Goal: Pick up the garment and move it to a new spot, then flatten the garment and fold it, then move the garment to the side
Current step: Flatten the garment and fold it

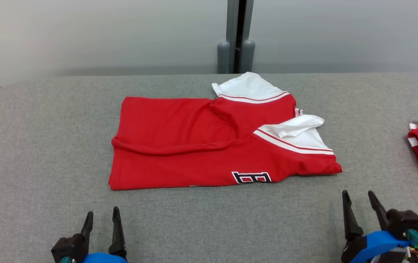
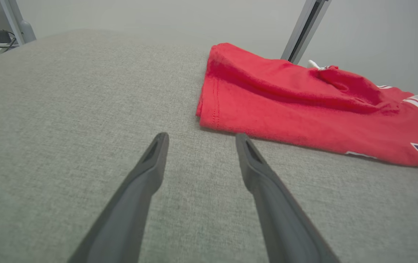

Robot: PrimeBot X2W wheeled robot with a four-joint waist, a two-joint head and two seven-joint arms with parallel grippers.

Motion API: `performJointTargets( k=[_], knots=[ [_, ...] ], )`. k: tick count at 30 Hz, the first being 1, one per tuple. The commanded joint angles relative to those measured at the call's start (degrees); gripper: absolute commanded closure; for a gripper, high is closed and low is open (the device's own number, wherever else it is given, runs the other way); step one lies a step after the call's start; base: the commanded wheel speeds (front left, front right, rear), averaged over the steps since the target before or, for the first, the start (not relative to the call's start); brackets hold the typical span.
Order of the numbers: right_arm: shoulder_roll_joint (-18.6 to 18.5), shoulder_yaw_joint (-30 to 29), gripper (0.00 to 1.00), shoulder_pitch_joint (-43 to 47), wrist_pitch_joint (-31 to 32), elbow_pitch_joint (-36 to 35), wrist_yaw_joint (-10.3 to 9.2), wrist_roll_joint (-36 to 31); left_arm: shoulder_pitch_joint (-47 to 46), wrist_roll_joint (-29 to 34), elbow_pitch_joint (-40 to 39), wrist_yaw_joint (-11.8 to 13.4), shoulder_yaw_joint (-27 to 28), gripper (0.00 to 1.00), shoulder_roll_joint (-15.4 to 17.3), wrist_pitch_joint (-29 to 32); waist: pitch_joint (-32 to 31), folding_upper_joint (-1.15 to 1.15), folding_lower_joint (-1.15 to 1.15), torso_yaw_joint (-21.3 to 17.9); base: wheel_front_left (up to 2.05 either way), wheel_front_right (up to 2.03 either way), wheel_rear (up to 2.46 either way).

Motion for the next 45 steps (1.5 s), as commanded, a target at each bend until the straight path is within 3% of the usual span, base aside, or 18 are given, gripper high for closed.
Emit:
performJointTargets(
  k=[1, 11, 23, 27, 37, 38, 39, 40, 41, 45],
  knots=[
    [0.09, 0.41, 0.0, 0.84, -0.18, 0.06, -0.02, 0.63, 0.49, -0.29, -0.34, 0.29, -0.27, 0.0, 0.05, -0.25, -0.67, 0.0, 0.01, -0.34, 0.0, 0.0, 0.0],
    [0.07, 2.04, 0.0, -0.97, -0.18, -0.28, -0.02, 2.31, -2.91, -1.63, 0.67, 0.12, -1.48, 0.0, 0.03, -0.25, 0.69, 0.0, 0.01, -0.34, 0.0, 0.0, 0.0],
    [0.06, 2.59, 0.0, -11.49, -0.18, -0.47, -0.02, 4.13, -18.17, 1.98, 13.89, -0.44, 3.29, 0.0, 0.53, -0.21, 8.67, 0.0, 0.01, -1.86, 0.0, 0.0, 0.0],
    [0.06, 2.23, 0.0, -15.07, -0.18, 3.15, -0.02, 3.99, -20.7, 3.39, 18.08, -1.18, 3.26, 0.0, 0.7, -0.06, 10.68, 0.0, 0.01, -1.98, 0.0, 0.0, 0.0],
    [0.16, 2.24, 0.0, -18.41, 0.27, 19.78, -0.02, 0.43, -19.15, 4.39, 23.51, -2.67, 1.45, 0.0, 0.03, 0.34, 11.71, 0.0, 0.01, -0.57, 0.0, 0.0, 0.0],
    [0.17, 2.51, 0.51, -18.17, 0.35, 20.69, -0.02, 0.64, -18.73, 4.31, 24.54, -2.88, 0.89, 0.0, -0.05, 0.38, 11.55, 0.0, 0.01, -0.54, 0.0, 0.0, 0.0],
    [0.24, 2.97, 0.91, -17.89, 0.38, 21.44, -0.02, 1.04, -18.58, 4.07, 25.36, -3.31, 0.3, 0.0, -0.15, 0.57, 11.4, 0.0, 0.01, -0.52, 0.0, 0.0, 0.0],
    [0.32, 3.31, 1.0, -17.7, 0.39, 21.84, -0.02, 1.28, -18.45, 3.79, 26.16, -3.76, -0.26, 0.73, -0.24, 0.63, 11.22, 0.0, 0.01, -0.52, 0.0, 0.0, 0.0],
    [0.37, 3.61, 1.0, -17.47, 0.39, 22.01, -0.02, 1.79, -18.25, 3.38, 26.96, -4.17, -1.07, 1.0, -0.37, 0.71, 10.96, 0.0, 0.01, -0.54, 0.0, 0.0, 0.0],
    [0.16, 3.24, 1.0, -17.31, 0.09, 18.87, -0.02, 3.77, -18.95, 1.22, 26.42, -5.03, -3.24, 1.0, -0.42, 0.6, 9.73, 0.0, 0.01, -0.54, 0.0, 0.0, 0.0]
  ],
)
